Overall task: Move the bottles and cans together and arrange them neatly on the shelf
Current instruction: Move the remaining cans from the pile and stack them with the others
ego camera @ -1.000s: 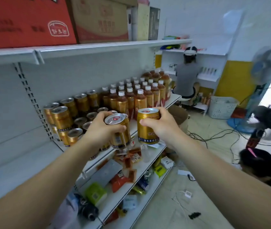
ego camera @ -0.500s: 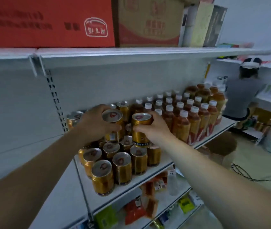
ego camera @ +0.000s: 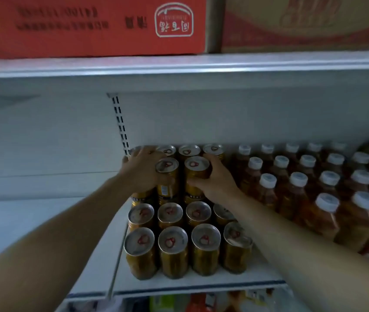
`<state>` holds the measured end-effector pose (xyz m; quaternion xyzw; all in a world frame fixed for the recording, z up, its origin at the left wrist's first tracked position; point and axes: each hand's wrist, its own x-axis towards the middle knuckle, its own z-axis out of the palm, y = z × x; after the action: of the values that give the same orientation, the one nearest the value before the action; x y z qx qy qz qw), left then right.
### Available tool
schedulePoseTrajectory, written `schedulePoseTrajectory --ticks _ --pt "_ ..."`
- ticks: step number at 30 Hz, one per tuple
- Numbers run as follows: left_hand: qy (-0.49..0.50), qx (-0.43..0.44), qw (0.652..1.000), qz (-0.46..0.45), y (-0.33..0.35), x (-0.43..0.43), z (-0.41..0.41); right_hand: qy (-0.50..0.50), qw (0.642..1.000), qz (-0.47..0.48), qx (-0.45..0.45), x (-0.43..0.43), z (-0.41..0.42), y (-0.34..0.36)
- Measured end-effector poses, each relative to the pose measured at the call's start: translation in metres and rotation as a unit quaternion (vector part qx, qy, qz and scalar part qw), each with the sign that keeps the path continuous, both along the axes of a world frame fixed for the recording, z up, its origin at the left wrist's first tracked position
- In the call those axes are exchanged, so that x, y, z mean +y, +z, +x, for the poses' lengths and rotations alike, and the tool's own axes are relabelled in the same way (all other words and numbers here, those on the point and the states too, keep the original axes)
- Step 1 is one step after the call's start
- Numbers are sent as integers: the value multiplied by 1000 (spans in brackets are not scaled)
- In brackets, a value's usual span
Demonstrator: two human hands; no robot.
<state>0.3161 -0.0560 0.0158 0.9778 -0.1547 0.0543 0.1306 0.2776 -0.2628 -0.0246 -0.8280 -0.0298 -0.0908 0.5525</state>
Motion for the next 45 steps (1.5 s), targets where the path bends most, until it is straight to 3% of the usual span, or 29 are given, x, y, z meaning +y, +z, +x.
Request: schedulePoseTrajectory --ticks 7,10,13,15,18,20,22,30,34,36,38,41,43,45 --pt "-60 5 998 -31 5 3 4 23 996 -83 -37 0 0 -13" --pt "-76 24 997 -10 7 4 9 25 981 -191 -27 -2 5 -4" --pt "10 -3 987 -162 5 13 9 5 943 -321 -89 -9 15 16" --pt "137 -33 945 -294 3 23 9 -4 932 -341 -119 -14 27 31" --pt "220 83 848 -476 1 27 11 47 913 -405 -14 -20 46 39" --pt "215 160 804 -531 -5 23 13 66 920 -383 45 -21 53 34" --pt "198 186 778 -566 -12 18 14 52 931 -359 37 -20 56 26" --pt "185 200 734 -622 -19 25 18 12 935 -354 11 -14 58 15" --pt "137 227 684 -680 -20 37 9 5 925 -380 16 -16 53 17" --pt "154 195 688 -681 -31 44 0 -28 920 -391 -7 -14 47 20" --pt "155 177 724 -649 -48 47 -20 -72 924 -372 -47 -9 32 19" --pt "114 211 774 -586 -72 47 -61 -108 960 -252 -49 -2 -1 4" --pt "86 263 773 -571 -83 44 -73 -95 966 -242 -7 0 -20 -10" --pt "91 282 763 -574 -85 42 -74 -73 952 -293 44 0 -31 -22"
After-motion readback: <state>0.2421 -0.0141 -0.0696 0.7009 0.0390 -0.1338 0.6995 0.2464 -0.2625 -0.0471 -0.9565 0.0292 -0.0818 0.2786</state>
